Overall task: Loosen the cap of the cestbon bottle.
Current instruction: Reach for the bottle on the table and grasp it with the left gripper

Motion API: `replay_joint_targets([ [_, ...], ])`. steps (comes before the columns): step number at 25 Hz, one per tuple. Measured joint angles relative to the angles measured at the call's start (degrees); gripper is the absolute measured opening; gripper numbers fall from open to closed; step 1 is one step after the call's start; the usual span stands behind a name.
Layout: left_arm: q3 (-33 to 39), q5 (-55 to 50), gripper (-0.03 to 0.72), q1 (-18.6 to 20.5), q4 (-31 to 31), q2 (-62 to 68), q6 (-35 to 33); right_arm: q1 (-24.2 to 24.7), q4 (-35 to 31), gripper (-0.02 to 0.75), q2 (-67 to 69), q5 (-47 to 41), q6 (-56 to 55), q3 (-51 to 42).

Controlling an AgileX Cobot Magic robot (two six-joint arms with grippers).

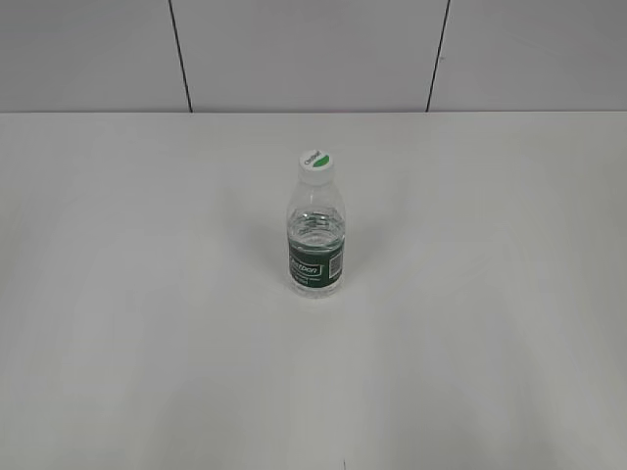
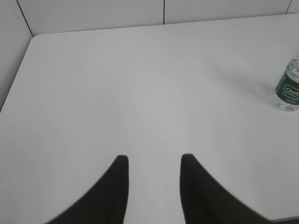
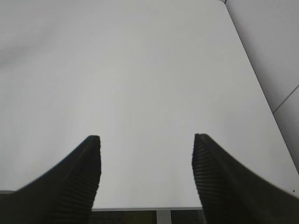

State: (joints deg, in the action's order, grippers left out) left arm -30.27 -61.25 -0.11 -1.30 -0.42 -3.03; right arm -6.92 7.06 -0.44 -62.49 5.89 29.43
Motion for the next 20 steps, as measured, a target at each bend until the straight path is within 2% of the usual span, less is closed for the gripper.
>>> replay_joint_targets([
  [20,0.0,0.0,0.239,0.0,0.0,0.0,0.0,0.0,0.0,0.473,0.0,0.0,0.0,0.0],
])
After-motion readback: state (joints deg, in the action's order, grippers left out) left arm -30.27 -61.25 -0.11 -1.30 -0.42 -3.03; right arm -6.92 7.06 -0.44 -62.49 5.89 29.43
